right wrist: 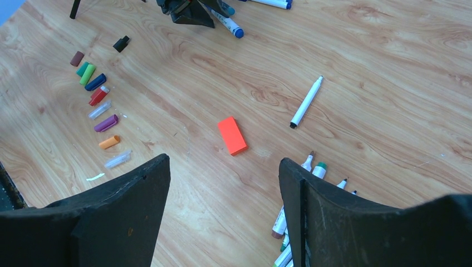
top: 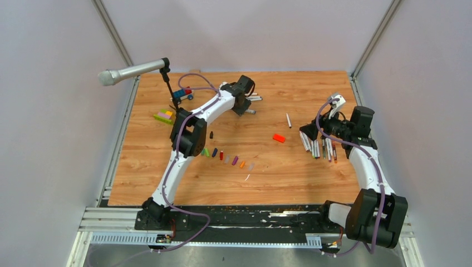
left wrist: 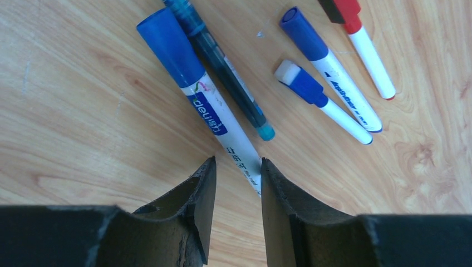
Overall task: Open the pen caps
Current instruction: Pick up the pen from the center of the board.
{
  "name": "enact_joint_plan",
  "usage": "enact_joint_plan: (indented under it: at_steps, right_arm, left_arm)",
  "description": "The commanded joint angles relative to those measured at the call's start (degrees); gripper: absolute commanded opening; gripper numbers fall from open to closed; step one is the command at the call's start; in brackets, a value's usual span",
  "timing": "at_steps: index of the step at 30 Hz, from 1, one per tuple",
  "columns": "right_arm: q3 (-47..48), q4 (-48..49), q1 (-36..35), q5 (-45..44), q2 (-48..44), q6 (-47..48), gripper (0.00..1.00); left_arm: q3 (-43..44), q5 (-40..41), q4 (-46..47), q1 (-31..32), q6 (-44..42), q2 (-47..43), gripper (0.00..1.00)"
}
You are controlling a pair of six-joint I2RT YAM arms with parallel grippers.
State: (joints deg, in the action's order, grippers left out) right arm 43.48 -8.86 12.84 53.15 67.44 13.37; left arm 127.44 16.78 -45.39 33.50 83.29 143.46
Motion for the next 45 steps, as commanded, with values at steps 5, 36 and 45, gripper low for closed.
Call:
enact_joint_plan:
  at_steps: [5,36,45]
  right_arm:
    - [0.9,2.0,0.7,2.0,-0.8,-0.6,0.71]
    - [0.3,3.1,1.8,2.8,-1.6,-1.7,0.71]
    - [0.1,3.2,1.9,3.1,-1.6,-1.8,0.71]
  left_arm:
    - [0.9,-1.9,-9.0,-0.4,-1.0,0.7,0.41]
    - [-19.1,-3.6,-3.8,-1.9,-15.6,-12.1,0.43]
    - [-25.1,-3.3,-2.9,-3.1,-19.8,-14.8,0.20]
